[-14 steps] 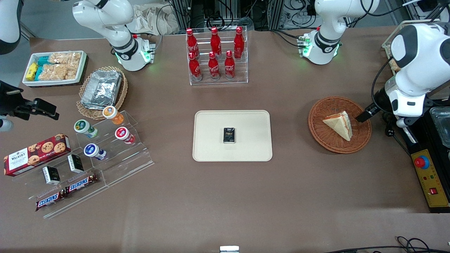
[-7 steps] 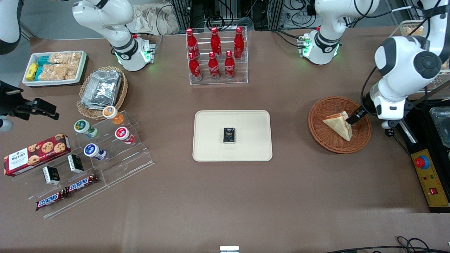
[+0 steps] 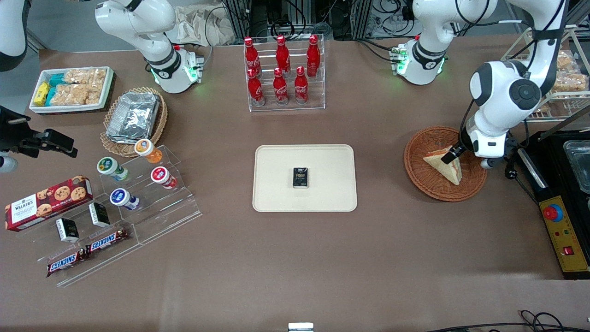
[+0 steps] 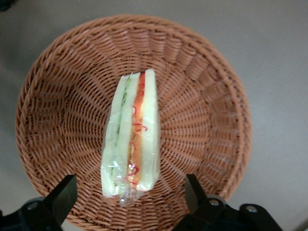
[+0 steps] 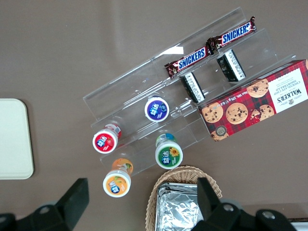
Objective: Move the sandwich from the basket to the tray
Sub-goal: 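Lower the open left gripper around the wrapped sandwich in the basket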
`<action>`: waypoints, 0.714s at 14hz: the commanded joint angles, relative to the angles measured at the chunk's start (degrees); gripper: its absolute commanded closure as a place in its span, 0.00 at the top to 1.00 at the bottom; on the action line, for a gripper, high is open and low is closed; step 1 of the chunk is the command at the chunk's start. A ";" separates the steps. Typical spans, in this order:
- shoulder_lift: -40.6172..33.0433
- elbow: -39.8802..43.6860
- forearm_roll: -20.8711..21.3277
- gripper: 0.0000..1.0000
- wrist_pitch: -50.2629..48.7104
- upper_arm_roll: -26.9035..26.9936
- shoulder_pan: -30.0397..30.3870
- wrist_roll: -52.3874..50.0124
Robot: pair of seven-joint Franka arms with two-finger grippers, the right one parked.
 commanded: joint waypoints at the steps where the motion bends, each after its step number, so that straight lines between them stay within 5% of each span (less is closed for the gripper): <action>1: -0.38 -2.42 3.11 1.00 2.01 0.11 0.41 -0.57; 8: 9.09 -2.78 3.55 0.97 12.62 0.02 1.29 -0.66; 10: 10.86 -2.78 3.55 0.56 14.31 0.02 1.29 -0.92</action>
